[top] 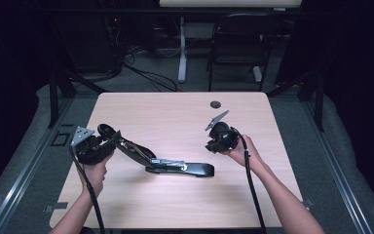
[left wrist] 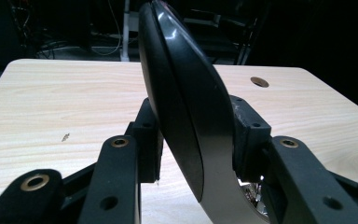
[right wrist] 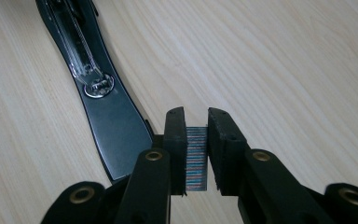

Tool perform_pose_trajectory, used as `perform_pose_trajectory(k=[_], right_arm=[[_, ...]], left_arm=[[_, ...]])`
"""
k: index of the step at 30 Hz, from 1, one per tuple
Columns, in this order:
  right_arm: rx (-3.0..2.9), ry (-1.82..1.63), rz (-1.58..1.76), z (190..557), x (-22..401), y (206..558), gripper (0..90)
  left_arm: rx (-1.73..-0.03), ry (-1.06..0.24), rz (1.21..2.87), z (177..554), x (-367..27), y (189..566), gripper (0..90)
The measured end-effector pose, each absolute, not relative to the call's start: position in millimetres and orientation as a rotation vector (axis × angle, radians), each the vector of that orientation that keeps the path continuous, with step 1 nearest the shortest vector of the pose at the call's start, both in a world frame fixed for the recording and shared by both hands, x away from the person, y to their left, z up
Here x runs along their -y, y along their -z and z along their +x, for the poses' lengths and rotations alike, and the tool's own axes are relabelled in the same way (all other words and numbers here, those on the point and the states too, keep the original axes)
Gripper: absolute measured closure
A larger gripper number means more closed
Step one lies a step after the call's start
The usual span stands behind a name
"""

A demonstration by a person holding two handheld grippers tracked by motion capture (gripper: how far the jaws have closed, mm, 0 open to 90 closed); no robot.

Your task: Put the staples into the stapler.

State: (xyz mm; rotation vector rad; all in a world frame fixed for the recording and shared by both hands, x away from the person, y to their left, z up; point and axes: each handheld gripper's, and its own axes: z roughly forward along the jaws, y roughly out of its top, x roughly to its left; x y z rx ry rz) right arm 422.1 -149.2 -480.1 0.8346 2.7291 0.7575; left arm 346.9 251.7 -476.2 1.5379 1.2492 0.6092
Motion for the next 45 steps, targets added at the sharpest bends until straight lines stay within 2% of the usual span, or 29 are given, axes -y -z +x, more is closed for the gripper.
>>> perform_pose_trajectory(k=[24, 45], right_arm=[[-2.755, -0.842, 0.651, 431.4, 105.3, 456.5, 78.6], [-2.833, -0.915, 0.51, 433.9, 67.7, 458.6, 78.5]], left_arm=[[-1.248, -0.613, 1.537, 349.7, -250.4, 476.1, 61.2], [-1.249, -0.62, 1.545, 349.8, -249.2, 475.3, 61.2]])
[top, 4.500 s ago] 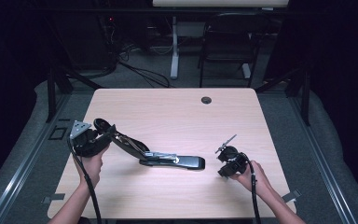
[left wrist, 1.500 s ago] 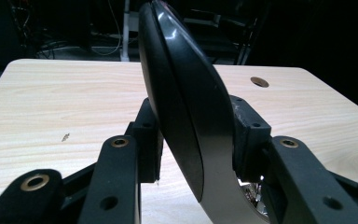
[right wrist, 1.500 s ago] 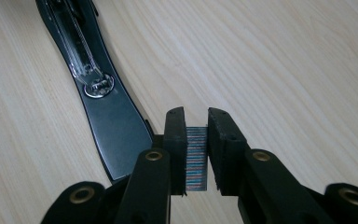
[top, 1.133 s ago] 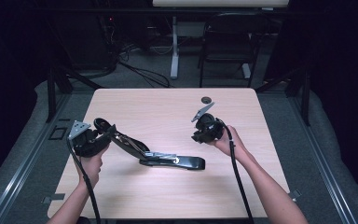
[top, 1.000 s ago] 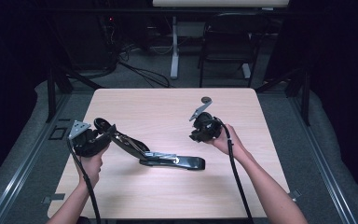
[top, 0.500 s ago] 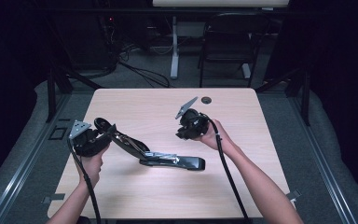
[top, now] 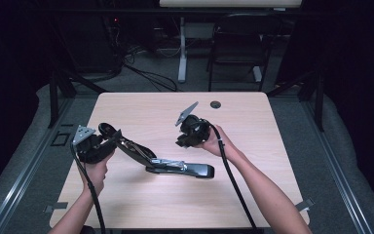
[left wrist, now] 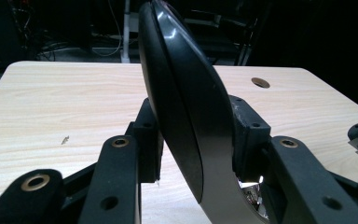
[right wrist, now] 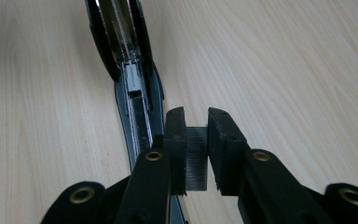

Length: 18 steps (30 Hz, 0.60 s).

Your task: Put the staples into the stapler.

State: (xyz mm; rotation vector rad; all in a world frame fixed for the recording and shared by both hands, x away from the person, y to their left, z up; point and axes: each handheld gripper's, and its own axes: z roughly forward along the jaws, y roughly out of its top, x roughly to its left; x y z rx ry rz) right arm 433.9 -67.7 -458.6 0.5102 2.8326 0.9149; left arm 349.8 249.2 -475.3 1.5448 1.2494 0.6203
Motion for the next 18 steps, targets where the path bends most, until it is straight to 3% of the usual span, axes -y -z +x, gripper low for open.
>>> perform_pose_trajectory(k=[18], right_arm=[[-2.892, -0.954, 0.413, 431.1, 48.9, 463.7, 78.6]], left_arm=[[-1.246, -0.623, 1.545, 350.1, -249.2, 475.5, 61.1]])
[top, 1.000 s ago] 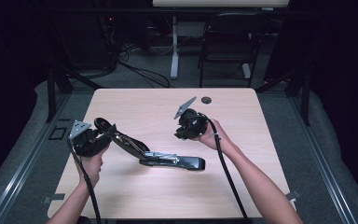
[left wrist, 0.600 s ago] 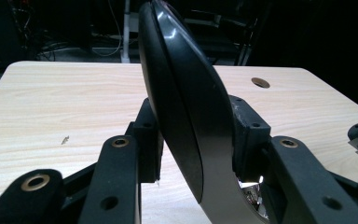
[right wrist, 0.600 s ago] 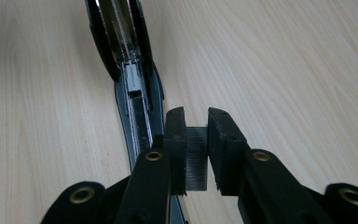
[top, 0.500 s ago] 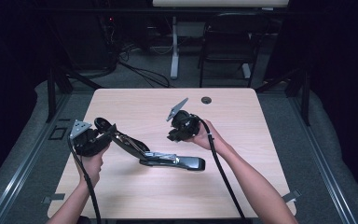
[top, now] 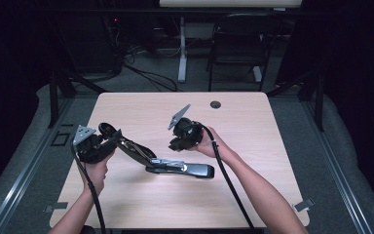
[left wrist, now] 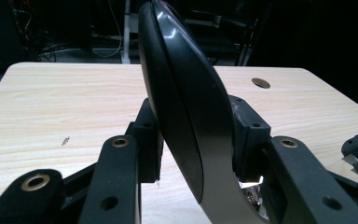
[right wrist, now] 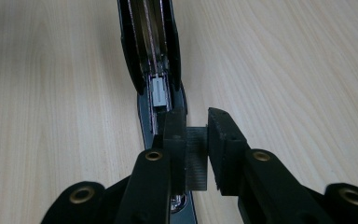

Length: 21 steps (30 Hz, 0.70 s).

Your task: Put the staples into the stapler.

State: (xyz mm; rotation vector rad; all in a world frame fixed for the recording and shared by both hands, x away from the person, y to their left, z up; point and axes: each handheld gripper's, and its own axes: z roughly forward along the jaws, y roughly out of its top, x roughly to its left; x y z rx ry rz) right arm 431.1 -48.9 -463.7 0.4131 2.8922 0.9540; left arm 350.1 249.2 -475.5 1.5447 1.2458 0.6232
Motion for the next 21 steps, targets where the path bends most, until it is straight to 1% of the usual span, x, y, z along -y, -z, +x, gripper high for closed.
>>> perform_pose_trajectory(k=[12, 21], right_arm=[[-2.942, -0.952, 0.378, 429.4, 39.8, 476.7, 78.6], [-2.971, -0.945, 0.356, 428.1, 37.9, 492.8, 78.6]], left_arm=[[-1.246, -0.624, 1.548, 349.9, -249.1, 475.2, 61.2], [-1.244, -0.625, 1.549, 350.2, -249.2, 475.3, 61.1]])
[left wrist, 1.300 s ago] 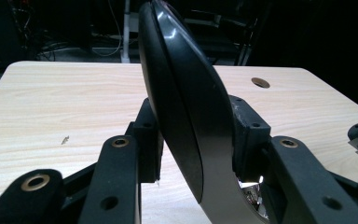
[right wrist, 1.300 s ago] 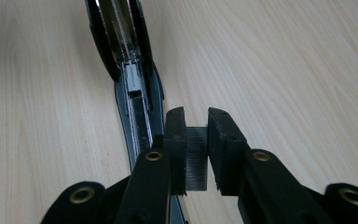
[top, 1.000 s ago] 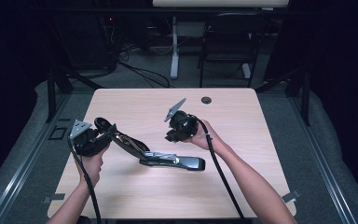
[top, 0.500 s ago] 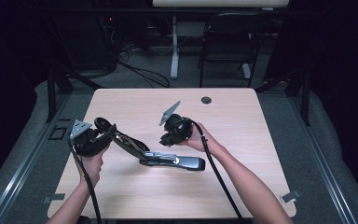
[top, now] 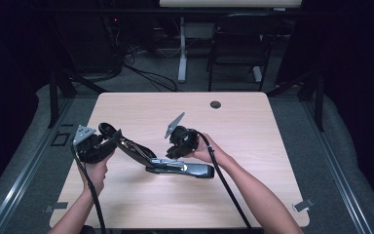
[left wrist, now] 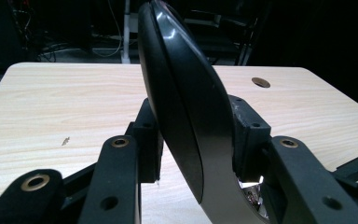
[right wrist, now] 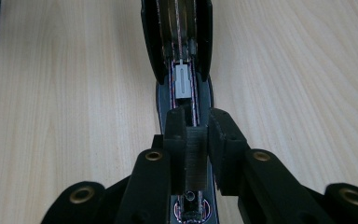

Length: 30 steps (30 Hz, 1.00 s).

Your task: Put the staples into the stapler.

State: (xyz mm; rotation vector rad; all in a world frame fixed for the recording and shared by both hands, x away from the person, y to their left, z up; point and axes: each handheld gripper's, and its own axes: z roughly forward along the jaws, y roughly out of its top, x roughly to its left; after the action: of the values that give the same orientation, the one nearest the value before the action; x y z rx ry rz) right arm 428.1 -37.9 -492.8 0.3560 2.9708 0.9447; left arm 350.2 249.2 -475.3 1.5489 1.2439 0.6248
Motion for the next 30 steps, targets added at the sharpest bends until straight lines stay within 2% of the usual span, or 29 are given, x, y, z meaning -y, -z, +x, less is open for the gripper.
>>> perform_pose_trajectory(k=[30], right_arm=[[-2.979, -0.935, 0.312, 427.6, 37.2, 510.8, 78.5]], left_arm=[[-1.244, -0.623, 1.552, 350.1, -249.1, 474.8, 61.2]])
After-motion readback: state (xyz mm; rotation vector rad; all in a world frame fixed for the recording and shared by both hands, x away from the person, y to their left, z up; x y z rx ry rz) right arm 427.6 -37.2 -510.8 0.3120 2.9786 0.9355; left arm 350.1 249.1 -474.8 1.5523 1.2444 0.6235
